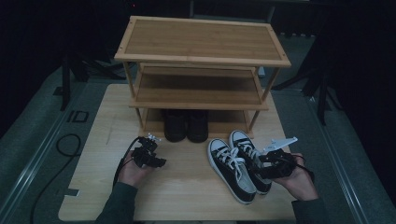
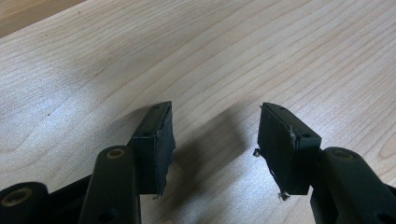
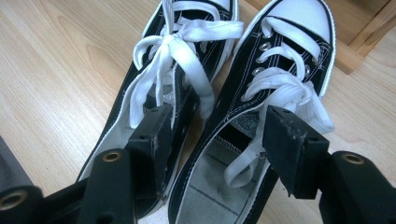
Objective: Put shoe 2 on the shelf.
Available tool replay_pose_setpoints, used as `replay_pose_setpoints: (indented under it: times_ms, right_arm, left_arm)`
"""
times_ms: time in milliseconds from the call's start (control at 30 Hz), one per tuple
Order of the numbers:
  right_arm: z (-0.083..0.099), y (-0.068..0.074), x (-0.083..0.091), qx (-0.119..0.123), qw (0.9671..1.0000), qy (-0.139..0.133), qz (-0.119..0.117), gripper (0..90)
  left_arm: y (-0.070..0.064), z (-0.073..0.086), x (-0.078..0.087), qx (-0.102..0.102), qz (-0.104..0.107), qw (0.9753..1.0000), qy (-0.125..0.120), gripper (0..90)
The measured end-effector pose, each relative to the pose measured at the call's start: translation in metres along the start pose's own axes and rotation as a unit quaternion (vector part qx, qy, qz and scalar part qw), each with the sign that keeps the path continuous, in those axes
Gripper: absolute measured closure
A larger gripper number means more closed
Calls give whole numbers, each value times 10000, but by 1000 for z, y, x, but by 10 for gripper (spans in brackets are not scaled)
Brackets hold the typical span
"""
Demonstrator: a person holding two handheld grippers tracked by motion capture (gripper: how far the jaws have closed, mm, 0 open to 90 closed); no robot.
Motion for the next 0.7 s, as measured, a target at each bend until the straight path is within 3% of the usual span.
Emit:
replay_pose_setpoints:
  times_ms: [700]
  right_arm:
    - [6,7,-12,3,9997,224,-15,381]
  left_arm:
    - [-1,0,0,7,-2,10000,-6,460]
Point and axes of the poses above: each handheld gripper's, and its own axes: x roughly backward along the jaws, z roughly out of its underside, y roughly to its left, the point moved 7 cm from there along -x, roughly forward along the jaws, and after that the axes turned 3 degrees about -y, right-handed, at the moved point
